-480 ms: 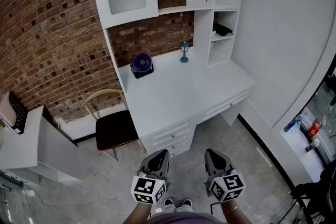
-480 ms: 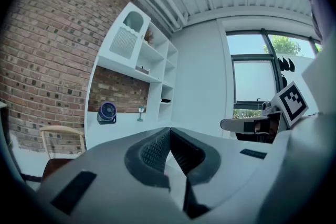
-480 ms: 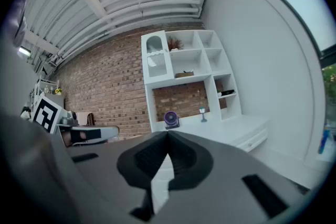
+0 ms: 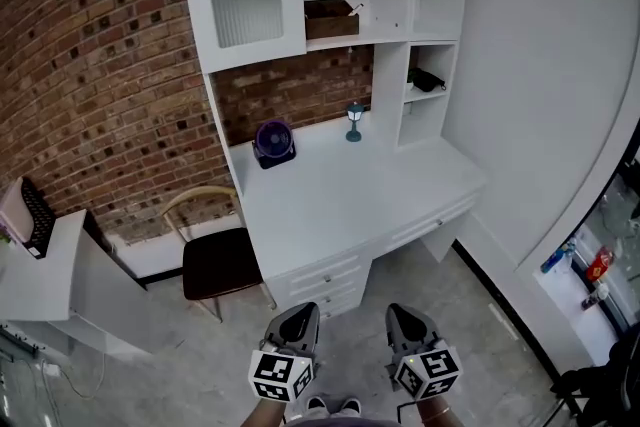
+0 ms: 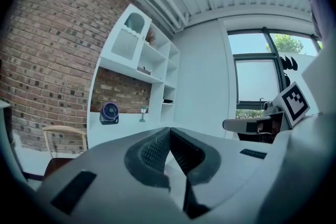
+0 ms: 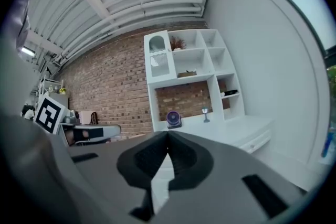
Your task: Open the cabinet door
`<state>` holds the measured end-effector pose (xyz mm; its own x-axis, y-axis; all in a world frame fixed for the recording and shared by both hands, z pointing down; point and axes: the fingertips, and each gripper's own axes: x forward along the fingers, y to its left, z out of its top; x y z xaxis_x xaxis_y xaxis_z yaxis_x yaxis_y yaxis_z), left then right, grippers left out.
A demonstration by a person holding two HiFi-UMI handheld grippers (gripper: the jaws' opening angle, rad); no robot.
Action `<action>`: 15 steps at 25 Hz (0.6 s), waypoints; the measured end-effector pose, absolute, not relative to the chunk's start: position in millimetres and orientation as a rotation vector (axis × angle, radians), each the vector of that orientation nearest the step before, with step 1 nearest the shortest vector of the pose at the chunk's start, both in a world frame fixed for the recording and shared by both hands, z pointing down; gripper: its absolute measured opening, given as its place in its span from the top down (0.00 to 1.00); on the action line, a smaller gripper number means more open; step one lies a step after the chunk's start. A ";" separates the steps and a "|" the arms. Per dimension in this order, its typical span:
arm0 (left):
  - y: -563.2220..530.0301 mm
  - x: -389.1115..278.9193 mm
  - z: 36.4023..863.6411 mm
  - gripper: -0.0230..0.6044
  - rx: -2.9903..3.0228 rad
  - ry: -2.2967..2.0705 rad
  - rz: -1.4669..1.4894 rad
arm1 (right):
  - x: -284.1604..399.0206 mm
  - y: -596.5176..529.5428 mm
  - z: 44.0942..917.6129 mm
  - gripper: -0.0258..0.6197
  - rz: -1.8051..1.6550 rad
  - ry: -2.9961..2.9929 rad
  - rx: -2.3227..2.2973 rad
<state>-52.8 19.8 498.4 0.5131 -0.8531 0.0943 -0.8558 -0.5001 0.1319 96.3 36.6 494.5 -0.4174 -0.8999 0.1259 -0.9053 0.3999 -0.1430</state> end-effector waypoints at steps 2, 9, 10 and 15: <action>19.9 -52.7 496.3 0.96 2.590 -1.494 0.021 | 98.0 36.5 491.9 0.96 0.289 -2.616 1.683; 17.0 -44.3 486.1 0.96 2.609 -1.523 0.025 | 109.1 28.5 480.5 0.90 0.242 -2.668 1.693; 16.8 -44.5 483.1 0.96 2.610 -1.536 0.016 | 109.3 28.4 478.3 0.88 0.234 -2.682 1.683; 17.9 -39.3 471.4 0.87 2.614 -1.563 -0.031 | 111.7 27.7 473.4 0.82 0.207 -2.712 1.634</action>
<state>-39.3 17.9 471.4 0.4742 -0.8799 0.0315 -0.8779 -0.4698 0.0924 111.7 27.7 473.4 -0.4692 -0.8822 0.0402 -0.8781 0.4612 -0.1278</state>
